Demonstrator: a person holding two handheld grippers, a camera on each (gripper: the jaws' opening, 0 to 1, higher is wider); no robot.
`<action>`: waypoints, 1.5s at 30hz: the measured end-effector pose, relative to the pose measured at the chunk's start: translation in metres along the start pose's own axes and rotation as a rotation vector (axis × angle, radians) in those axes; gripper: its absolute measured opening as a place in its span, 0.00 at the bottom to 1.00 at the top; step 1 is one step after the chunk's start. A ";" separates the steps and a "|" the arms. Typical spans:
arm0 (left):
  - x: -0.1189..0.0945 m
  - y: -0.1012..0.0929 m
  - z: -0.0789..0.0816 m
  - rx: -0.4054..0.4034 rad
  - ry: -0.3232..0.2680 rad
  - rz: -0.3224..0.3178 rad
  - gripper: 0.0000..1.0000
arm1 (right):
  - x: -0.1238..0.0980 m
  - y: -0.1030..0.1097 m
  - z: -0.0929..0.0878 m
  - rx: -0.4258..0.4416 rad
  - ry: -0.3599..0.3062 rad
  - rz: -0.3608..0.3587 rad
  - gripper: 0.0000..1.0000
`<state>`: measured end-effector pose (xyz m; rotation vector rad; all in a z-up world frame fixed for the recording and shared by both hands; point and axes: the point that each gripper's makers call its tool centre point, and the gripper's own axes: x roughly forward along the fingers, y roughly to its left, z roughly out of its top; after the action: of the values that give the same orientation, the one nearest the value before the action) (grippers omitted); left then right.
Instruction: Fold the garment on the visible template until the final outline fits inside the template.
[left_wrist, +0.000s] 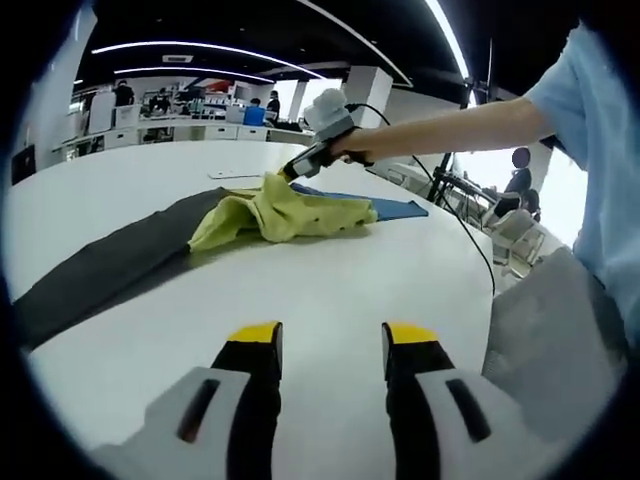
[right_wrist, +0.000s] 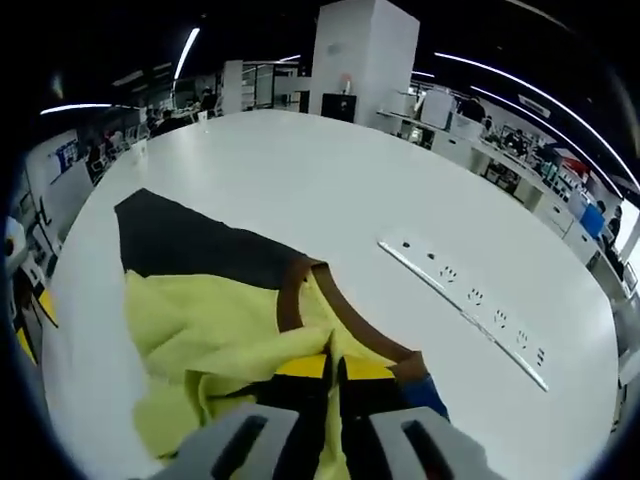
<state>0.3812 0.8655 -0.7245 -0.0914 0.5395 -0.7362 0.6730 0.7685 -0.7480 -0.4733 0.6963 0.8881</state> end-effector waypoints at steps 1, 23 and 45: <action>0.000 0.000 0.000 0.000 0.000 0.000 0.37 | 0.000 0.000 0.000 -0.001 0.001 0.000 0.00; 0.001 -0.007 0.006 0.021 -0.008 -0.024 0.39 | -0.055 -0.003 -0.006 -0.015 -0.078 -0.028 0.43; 0.014 -0.027 0.020 0.084 -0.003 -0.087 0.42 | -0.131 0.022 -0.035 0.005 -0.158 -0.038 0.92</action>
<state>0.3830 0.8335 -0.7066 -0.0376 0.5037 -0.8427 0.5851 0.6875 -0.6796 -0.4058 0.5437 0.8771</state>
